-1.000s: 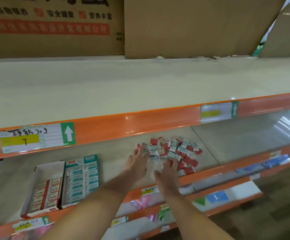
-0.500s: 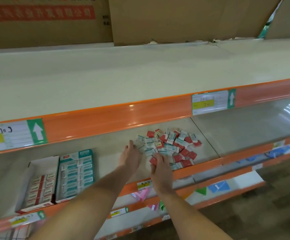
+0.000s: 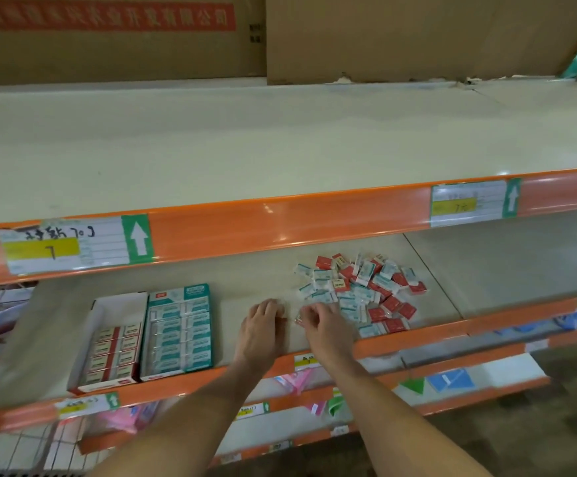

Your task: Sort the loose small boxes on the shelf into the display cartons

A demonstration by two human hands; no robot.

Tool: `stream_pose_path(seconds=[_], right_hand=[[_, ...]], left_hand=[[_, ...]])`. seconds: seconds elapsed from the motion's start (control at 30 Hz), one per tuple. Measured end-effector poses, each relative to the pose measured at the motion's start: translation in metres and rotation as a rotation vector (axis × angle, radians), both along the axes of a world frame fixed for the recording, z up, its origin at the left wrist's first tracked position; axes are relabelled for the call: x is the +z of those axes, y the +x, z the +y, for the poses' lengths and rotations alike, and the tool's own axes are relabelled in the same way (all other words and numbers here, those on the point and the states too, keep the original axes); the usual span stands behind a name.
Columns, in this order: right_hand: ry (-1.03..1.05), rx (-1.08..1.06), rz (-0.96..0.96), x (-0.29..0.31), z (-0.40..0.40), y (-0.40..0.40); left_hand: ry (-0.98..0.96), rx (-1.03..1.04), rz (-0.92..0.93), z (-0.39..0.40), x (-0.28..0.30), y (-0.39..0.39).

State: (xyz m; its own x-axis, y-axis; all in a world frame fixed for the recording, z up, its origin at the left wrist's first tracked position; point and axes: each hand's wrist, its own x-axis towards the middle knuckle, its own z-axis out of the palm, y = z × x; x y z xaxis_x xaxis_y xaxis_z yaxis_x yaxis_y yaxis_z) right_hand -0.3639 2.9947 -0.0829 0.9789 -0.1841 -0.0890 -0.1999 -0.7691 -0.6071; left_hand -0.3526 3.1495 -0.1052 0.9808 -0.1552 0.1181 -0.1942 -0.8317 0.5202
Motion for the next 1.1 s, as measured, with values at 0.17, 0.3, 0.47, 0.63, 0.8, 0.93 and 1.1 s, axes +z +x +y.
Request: stream_pose_path(seconds=[0.17,0.3,0.47,0.63,0.8,0.93,1.1], right_hand=[[-0.052,0.133,-0.002,-0.002,-0.004,-0.006],[-0.043,0.145,-0.074,-0.006,-0.005,-0.007],[-0.023,0.173,-0.061,-0.007,-0.006,-0.005],[-0.03,0.152,-0.003,-0.005,-0.004,-0.001],[-0.135,0.127,-0.001,-0.003,0.003,-0.003],[-0.155,0.157,-0.003,-0.001,0.004,-0.006],[-0.088,0.15,-0.001,0.005,0.003,0.0]], left_hand=[[-0.16,0.137,0.062,0.011,-0.003,-0.008],[-0.13,0.119,0.107,0.013,-0.005,-0.009],[-0.117,0.092,0.094,0.014,-0.006,-0.009],[-0.107,0.06,0.075,0.015,-0.002,-0.012],[-0.002,0.003,0.056,0.012,0.005,-0.015],[0.067,-0.102,0.059,0.013,0.012,-0.009],[0.143,-0.166,0.023,0.021,0.024,-0.003]])
